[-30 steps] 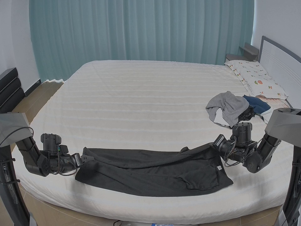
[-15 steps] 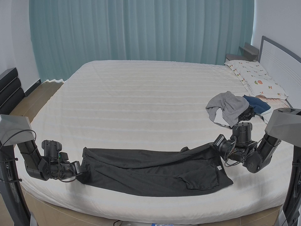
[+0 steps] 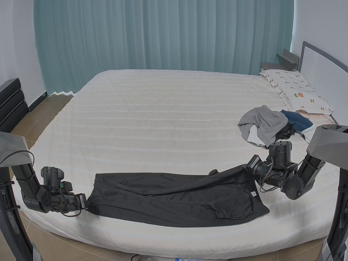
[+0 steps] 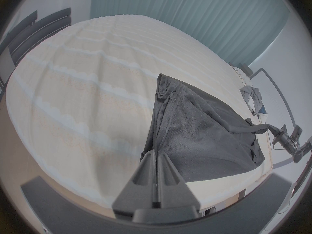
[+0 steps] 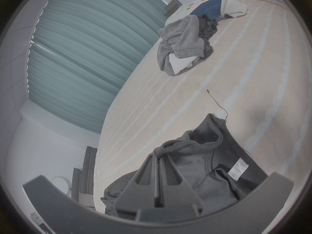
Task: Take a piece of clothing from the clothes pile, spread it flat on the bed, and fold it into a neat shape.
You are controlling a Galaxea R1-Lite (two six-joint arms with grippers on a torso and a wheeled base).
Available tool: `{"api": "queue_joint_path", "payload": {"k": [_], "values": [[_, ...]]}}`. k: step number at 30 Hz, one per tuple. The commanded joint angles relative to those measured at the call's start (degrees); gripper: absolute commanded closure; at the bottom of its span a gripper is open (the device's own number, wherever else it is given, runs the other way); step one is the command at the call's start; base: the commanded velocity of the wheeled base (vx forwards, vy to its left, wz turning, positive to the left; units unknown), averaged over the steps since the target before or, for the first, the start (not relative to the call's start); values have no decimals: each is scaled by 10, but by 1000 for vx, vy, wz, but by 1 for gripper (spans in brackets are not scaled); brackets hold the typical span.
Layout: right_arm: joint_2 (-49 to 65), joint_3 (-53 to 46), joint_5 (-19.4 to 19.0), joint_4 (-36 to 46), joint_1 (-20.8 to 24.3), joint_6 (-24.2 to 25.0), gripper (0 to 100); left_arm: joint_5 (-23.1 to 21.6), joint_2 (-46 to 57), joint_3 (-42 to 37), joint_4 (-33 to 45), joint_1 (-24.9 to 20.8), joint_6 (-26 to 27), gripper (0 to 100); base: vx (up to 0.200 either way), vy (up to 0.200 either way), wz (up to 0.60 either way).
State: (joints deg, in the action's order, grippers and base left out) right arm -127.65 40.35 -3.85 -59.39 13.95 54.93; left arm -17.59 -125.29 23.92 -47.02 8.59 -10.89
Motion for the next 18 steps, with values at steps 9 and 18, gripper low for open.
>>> {"api": "queue_joint_path", "payload": {"k": [9,18], "values": [[0,0,0,0,0,0,100,0,1,-21,3,15,38,0,0,0,0],[1,1,0,0,0,1,100,-7,8,-1,-4,17,11,0,0,0,0]]}}
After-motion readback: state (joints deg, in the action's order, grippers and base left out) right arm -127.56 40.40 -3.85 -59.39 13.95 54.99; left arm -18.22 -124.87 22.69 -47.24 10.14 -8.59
